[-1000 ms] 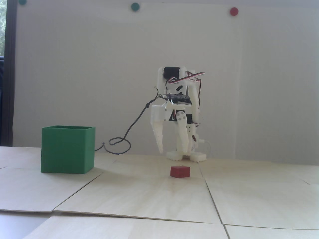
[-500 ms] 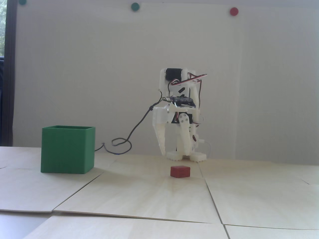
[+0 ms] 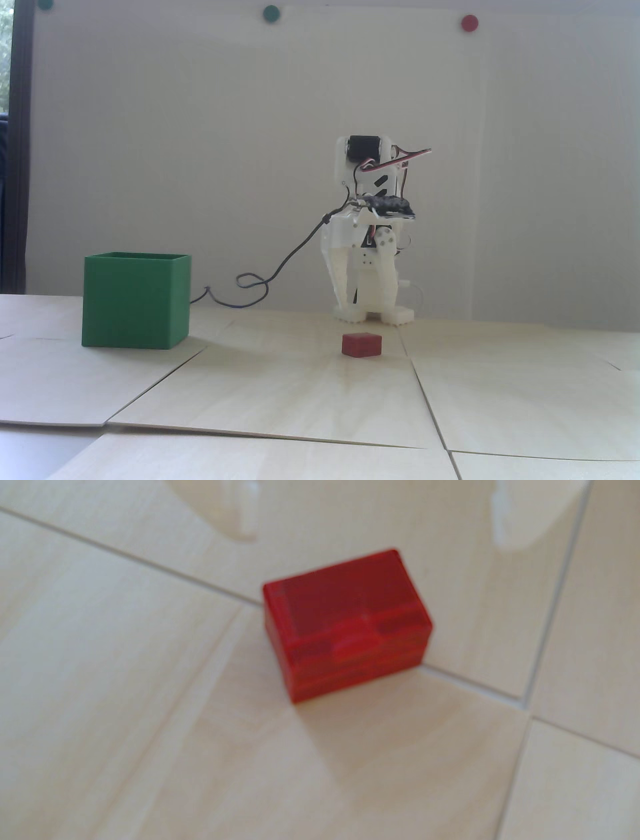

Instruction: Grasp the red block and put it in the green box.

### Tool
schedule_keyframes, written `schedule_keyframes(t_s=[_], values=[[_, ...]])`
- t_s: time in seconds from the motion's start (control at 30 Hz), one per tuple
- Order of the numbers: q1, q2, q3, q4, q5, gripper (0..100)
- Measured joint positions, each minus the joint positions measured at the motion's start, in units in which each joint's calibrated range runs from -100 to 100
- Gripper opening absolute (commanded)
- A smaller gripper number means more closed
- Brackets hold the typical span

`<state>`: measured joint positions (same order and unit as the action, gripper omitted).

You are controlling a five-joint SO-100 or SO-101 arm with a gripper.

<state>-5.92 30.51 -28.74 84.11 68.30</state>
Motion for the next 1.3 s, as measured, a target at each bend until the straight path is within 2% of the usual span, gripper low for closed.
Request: schedule_keyframes(t_s=[0.67, 0.9, 1.3], values=[[0.0, 4.3, -5.9, 0.3, 0.0, 24], [0.0, 4.6, -6.0, 6.6, 4.4, 24], [0.0, 4.6, -8.9, 7.2, 5.1, 25]])
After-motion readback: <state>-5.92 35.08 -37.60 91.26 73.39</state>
